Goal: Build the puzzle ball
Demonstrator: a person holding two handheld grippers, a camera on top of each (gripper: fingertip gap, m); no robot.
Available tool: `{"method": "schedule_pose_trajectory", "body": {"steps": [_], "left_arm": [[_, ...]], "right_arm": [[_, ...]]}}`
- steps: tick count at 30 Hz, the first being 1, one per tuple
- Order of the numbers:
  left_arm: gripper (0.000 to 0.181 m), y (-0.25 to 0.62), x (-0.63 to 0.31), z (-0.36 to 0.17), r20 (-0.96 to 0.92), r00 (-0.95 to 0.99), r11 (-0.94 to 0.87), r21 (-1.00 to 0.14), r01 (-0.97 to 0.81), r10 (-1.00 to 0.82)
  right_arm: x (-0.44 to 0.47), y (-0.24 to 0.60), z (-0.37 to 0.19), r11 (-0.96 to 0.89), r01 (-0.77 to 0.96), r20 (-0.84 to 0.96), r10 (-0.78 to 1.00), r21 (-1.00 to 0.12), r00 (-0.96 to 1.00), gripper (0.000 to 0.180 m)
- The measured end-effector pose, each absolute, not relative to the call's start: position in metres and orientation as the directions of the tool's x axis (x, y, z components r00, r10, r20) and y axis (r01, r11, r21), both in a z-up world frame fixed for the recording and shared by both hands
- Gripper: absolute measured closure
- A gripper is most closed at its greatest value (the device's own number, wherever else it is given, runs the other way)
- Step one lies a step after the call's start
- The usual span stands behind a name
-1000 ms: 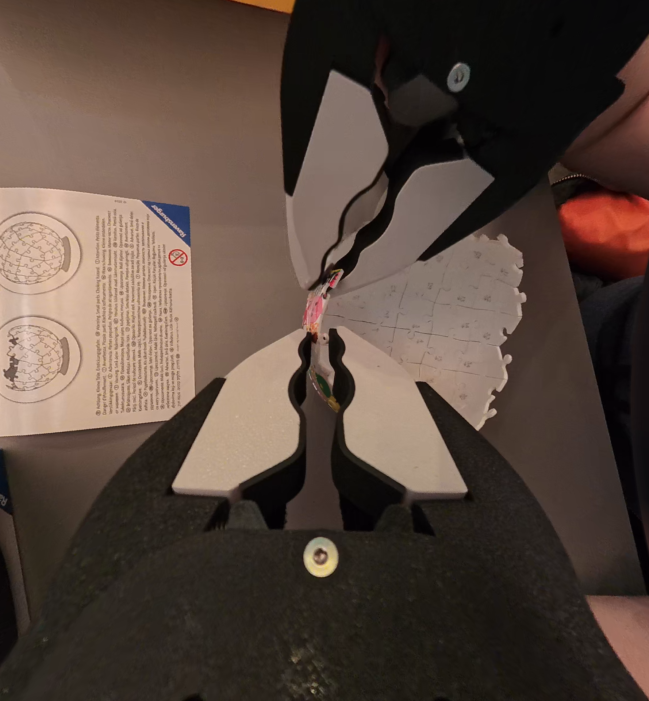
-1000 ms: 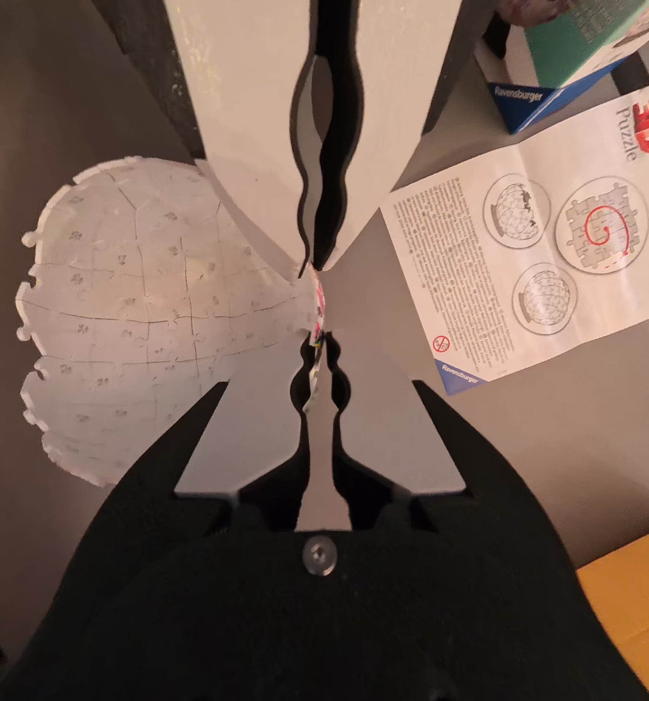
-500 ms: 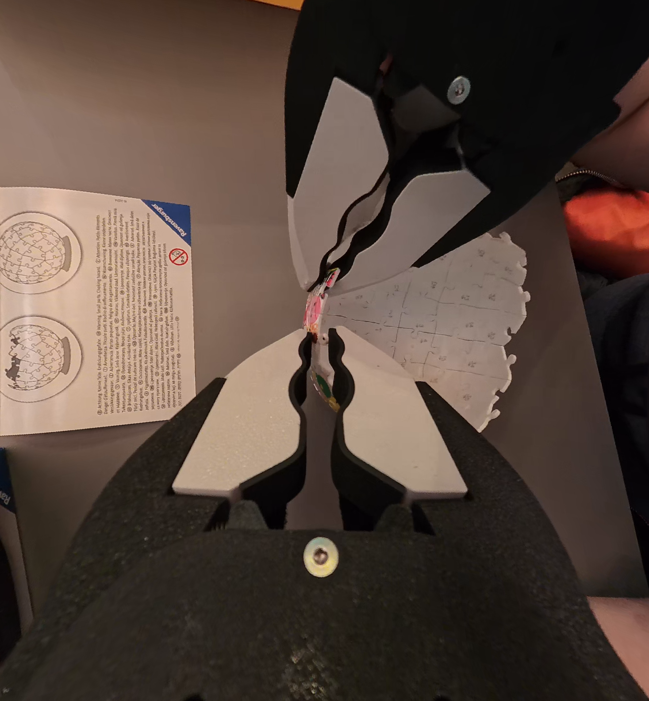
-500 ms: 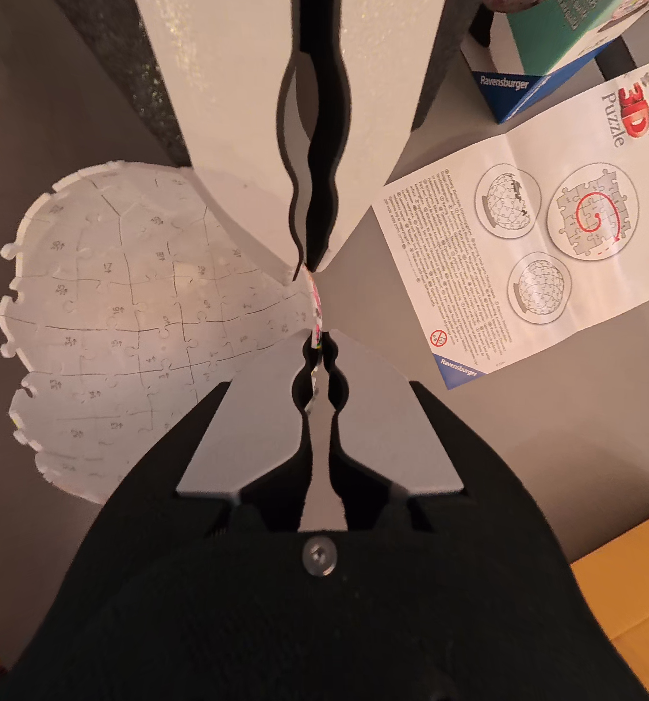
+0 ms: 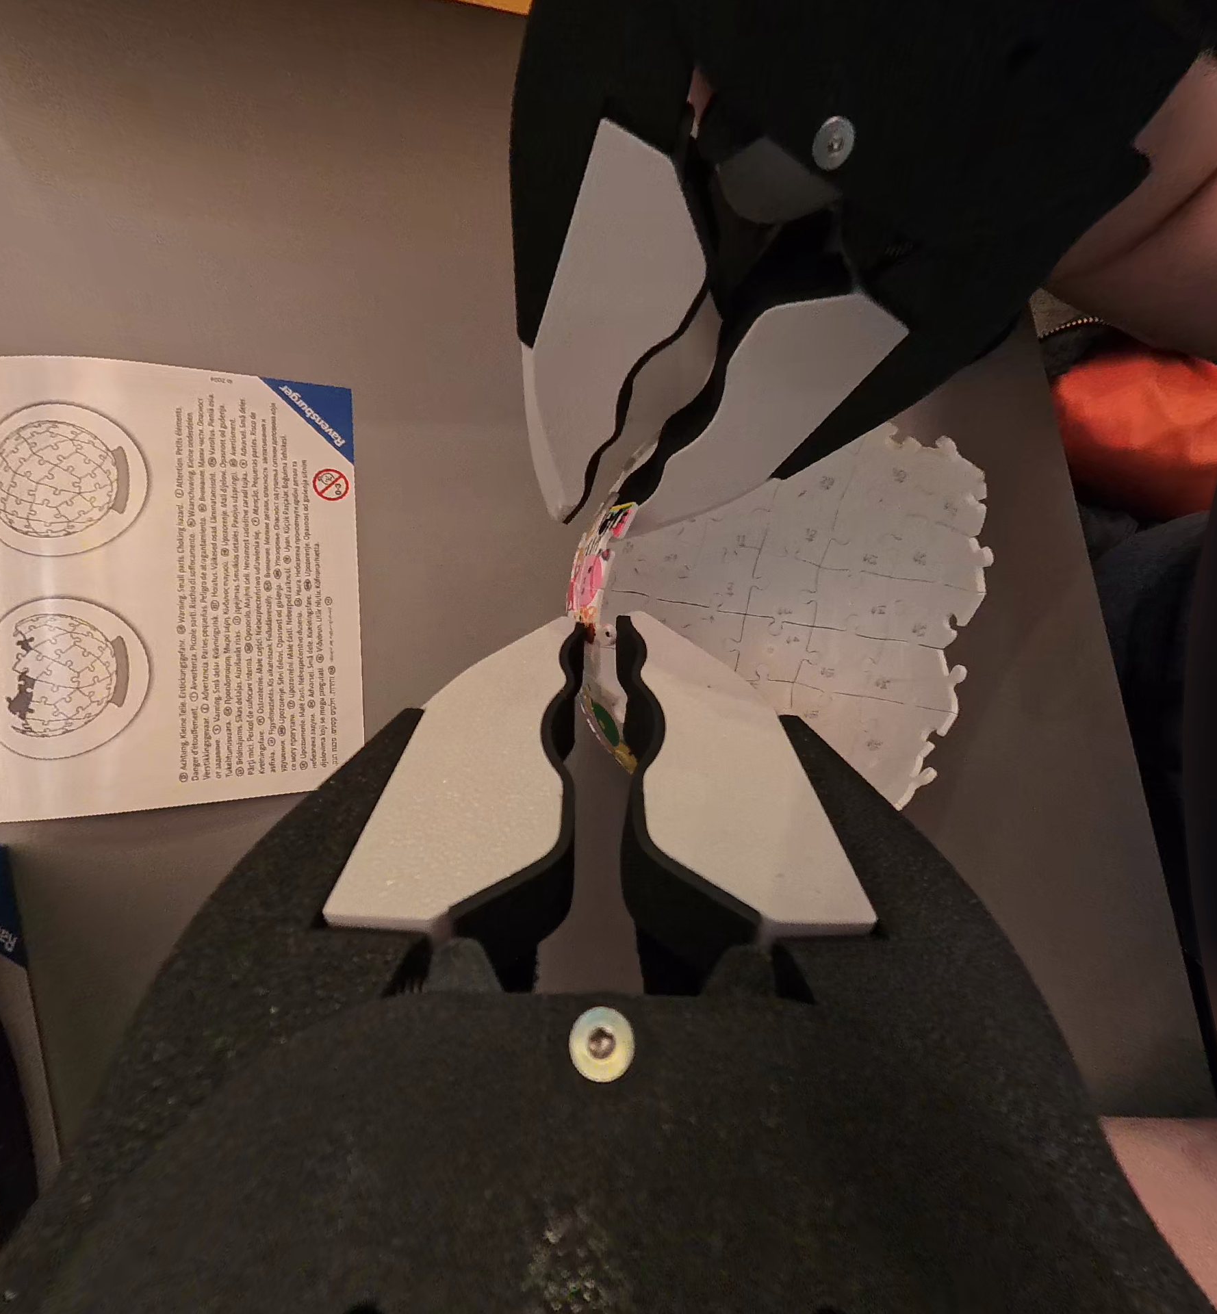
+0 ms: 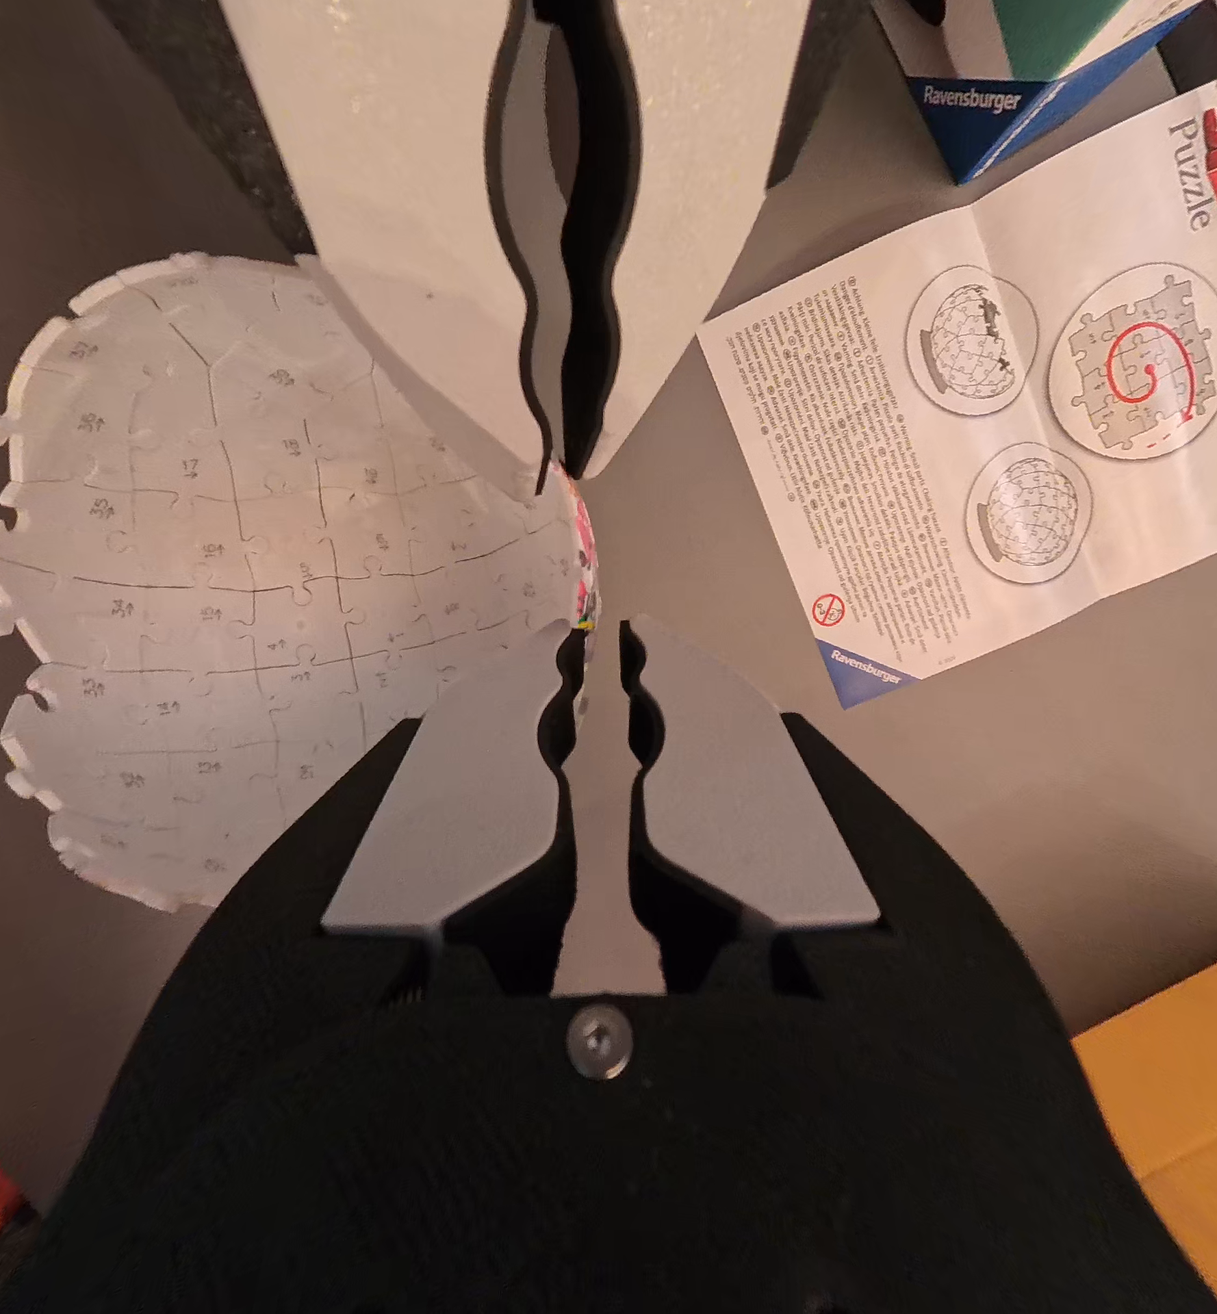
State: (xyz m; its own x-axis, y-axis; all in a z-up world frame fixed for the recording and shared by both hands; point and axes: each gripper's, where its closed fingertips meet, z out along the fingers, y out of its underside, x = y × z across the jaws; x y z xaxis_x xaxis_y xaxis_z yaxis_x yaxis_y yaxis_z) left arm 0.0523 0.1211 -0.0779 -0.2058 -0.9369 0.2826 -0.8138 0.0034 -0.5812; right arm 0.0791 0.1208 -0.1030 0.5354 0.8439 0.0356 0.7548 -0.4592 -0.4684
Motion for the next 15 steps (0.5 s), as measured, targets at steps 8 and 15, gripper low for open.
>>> {"method": "schedule_pose_trajectory", "body": {"steps": [8, 15], "left_arm": [[0.173, 0.1199, 0.0519, -0.0777, 0.284, -0.210, 0.007, -0.579, -0.815, -0.936], [0.173, 0.1187, 0.0513, -0.0772, 0.275, -0.213, 0.017, -0.575, -0.818, -0.938]], "right_arm": [[0.0737, 0.1197, -0.1043, -0.458, 0.751, 0.020, 0.848, -0.476, 0.530, 0.175], [0.0743, 0.1192, -0.1040, -0.502, 0.730, 0.016, 0.819, -0.463, 0.574, 0.176]]}}
